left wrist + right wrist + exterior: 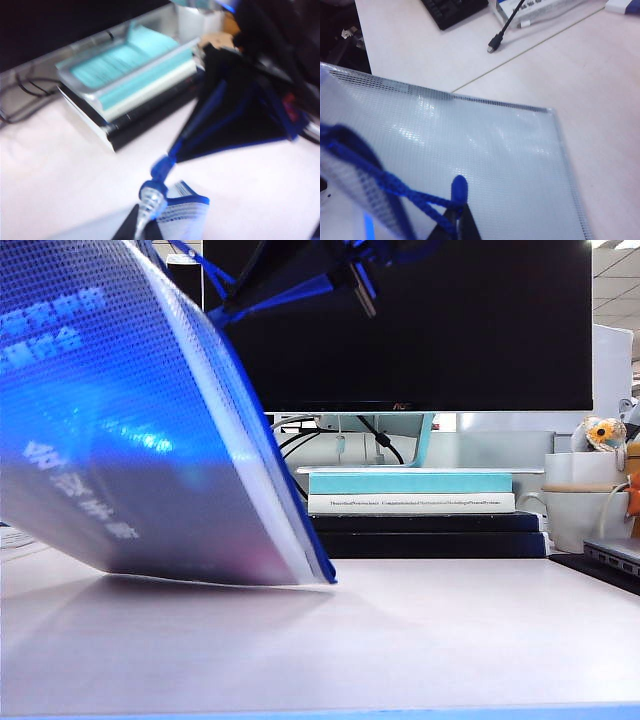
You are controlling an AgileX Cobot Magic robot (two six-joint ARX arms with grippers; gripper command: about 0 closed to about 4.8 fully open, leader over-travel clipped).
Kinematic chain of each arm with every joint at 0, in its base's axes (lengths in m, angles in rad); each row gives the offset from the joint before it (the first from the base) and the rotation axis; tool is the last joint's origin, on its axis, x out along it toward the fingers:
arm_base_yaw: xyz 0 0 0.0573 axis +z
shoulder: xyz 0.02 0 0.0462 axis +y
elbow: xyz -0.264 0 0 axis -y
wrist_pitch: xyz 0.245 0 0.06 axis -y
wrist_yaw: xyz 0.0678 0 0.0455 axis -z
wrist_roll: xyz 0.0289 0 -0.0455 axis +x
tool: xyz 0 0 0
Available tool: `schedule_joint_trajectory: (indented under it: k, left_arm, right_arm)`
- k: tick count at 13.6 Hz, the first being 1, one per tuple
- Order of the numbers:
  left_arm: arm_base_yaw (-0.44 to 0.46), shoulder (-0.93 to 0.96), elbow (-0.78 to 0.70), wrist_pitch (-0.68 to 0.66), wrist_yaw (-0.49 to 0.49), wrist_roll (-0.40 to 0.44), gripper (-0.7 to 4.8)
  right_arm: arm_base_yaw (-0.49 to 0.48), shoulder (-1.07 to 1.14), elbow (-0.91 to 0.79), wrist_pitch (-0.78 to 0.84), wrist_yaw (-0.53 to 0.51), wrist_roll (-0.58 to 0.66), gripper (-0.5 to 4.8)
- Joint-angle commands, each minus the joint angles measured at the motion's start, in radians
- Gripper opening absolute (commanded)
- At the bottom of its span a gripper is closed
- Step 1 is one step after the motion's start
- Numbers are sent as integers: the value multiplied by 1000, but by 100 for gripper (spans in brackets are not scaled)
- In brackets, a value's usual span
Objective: Pick up the transparent plastic file bag with a blue zipper and close its zipper.
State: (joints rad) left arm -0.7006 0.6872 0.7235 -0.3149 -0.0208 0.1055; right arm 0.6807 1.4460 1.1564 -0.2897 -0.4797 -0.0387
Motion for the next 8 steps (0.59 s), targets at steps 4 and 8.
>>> schedule_joint_trajectory:
  k: [4,8]
  left_arm:
    - [3,-2,22,140,100,-41,-6]
    - [3,18,22,99,142,-42,-6]
  right_arm:
    - [46,-8,-4,35,57,42,65]
    - [46,-67,-4,53,28,42,248]
